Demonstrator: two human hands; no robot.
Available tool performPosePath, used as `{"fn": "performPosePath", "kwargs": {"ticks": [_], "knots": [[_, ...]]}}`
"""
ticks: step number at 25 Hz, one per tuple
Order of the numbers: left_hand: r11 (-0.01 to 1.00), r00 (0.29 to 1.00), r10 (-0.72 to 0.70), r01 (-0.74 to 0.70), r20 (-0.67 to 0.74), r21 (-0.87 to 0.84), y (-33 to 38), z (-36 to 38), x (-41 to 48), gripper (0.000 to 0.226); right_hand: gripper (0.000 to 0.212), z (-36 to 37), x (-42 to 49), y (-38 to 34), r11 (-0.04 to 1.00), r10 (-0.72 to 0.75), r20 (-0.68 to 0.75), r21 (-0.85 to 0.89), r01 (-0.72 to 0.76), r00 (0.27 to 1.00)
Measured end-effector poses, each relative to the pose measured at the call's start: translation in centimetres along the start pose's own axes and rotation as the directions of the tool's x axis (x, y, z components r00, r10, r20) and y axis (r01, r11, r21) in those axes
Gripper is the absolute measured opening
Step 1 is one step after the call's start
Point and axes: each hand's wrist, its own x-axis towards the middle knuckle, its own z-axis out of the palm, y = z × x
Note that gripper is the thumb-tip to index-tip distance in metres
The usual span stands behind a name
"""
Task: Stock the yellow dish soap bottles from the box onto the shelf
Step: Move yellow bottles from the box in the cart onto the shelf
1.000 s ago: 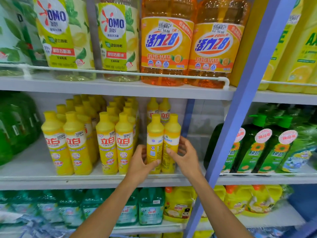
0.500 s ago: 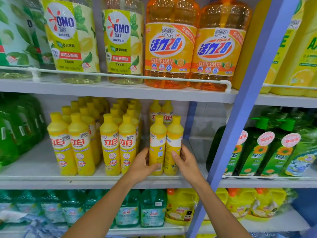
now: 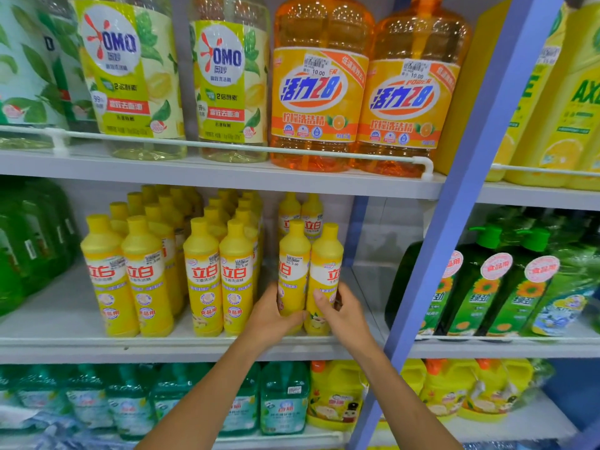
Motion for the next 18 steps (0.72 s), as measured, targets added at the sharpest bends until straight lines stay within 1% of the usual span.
{"fn": "performPosePath", "kwargs": {"ticks": [2,3,5,8,9,11,13,15,18], "knots": [[1.0,1.0,0.006,-0.006,0.027,-0.004,-0.6,-0.5,-0.1,0.072,0.043,-1.1,0.0,0.4,1.0,-0.015,0.077,0.009,0.015,0.997],[1.0,1.0,0.002,-0.002,0.021,-0.004,-1.0,-0.6,-0.1,0.074,0.042,-1.3,0.0,0.6,1.0,-0.01,0.082,0.0,0.01,0.997],[1.0,0.999,-0.02,0.019,-0.032,-0.011,-1.3,-0.4,-0.2,0.076,0.046,-1.0,0.1,0.9,1.0,0.013,0.025,-0.01,-0.012,1.0],[1.0,0.99,-0.025,0.025,-0.136,-0.001,-0.5,0.5,-0.1,0.072,0.056,0.2,0.1,1.2,0.999,0.005,-0.099,-0.044,-0.01,0.995],[0.999,0.987,-0.034,0.035,-0.158,0.004,-0.2,0.6,0.0,0.072,0.059,0.4,0.2,1.1,0.999,0.011,-0.121,-0.046,-0.017,0.993],[0.998,0.985,-0.062,0.064,-0.162,0.008,0.0,0.6,0.0,0.073,0.061,0.2,0.3,1.1,0.997,0.039,-0.118,-0.058,-0.046,0.992],[0.998,0.986,-0.06,0.063,-0.157,0.018,-0.3,0.5,-0.2,0.07,0.059,-0.6,-0.1,1.4,0.991,0.054,-0.067,-0.115,-0.062,0.996],[0.998,0.978,-0.038,0.048,-0.204,0.044,-0.6,0.7,-0.6,0.061,0.054,-1.1,-0.5,1.7,0.975,0.077,-0.027,-0.207,-0.081,0.997],[0.996,0.953,-0.027,0.051,-0.303,0.073,-0.6,1.3,-0.8,0.055,0.046,-1.0,-0.7,2.0,0.954,0.063,-0.053,-0.291,-0.075,0.997]]}}
